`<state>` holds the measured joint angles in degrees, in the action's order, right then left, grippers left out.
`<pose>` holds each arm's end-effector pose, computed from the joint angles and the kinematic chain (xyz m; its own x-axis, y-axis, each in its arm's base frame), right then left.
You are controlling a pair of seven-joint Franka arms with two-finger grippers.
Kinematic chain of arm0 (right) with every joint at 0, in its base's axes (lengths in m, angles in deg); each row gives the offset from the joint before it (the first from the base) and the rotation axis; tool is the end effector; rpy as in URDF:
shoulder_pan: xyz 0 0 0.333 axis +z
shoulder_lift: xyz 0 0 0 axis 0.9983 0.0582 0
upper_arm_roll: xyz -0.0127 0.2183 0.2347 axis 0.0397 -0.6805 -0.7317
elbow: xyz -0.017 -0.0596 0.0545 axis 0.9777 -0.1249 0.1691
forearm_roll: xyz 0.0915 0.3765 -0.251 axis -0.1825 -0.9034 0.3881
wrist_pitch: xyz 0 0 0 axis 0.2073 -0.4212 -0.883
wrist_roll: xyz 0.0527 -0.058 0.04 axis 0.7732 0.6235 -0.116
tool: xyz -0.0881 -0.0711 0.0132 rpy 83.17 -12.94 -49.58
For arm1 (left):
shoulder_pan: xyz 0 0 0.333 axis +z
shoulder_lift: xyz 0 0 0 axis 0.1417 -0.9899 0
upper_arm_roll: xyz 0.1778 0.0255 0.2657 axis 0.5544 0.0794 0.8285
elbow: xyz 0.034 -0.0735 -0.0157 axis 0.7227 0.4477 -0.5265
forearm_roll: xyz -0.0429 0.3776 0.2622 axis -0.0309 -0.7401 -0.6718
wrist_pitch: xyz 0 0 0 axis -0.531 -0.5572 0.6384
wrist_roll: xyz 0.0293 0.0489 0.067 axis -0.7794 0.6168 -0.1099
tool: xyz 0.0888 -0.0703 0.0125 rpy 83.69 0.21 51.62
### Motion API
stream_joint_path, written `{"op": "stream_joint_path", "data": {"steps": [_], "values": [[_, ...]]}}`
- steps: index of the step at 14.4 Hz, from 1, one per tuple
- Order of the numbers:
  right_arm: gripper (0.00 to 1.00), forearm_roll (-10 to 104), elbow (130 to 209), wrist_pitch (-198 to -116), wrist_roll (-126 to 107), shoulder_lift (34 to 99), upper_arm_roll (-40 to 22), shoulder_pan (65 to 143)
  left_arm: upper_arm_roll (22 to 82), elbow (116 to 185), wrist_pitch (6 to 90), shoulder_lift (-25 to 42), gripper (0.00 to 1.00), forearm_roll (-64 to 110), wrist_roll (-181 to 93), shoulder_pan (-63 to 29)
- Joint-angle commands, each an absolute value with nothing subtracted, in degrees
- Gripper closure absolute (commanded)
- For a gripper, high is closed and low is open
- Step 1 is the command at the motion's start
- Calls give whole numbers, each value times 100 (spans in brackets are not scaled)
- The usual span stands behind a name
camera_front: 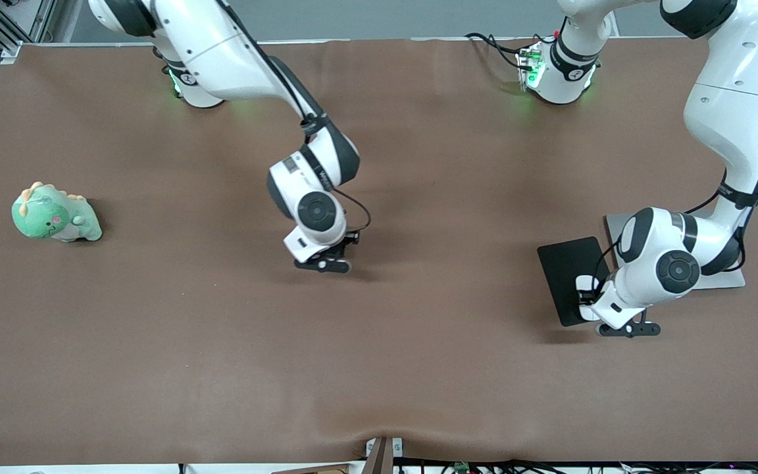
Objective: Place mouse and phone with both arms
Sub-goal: 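Carry the mouse to the mouse pad while the right gripper grasps the phone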
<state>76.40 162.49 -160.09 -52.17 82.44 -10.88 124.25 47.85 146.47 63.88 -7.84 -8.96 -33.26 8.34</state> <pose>0.5961 0.4172 0.1644 0.9693 -0.1377 -0.2037 -0.1232 -0.9890 0.0820 0.7299 -0.0439 0.1487 1.0000 0.0050 -0.0018 0.0049 -0.9993 -0.0373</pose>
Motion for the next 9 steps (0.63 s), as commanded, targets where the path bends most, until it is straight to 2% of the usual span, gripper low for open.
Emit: {"op": "stream_joint_path", "data": {"steps": [1,4,9], "values": [[100,7645,16420,-15556,-4870,7743,-1156,11972,4705,14482,6286,-498,0,-987,-3276,838],[100,7776,16735,-15484,-4561,7392,-1147,11585,4539,14447,5550,-110,0,-820,-3310,855],[100,8076,17771,-15817,-4280,6680,-1156,10865,4520,14481,5180,135,0,-575,-3284,882]]}}
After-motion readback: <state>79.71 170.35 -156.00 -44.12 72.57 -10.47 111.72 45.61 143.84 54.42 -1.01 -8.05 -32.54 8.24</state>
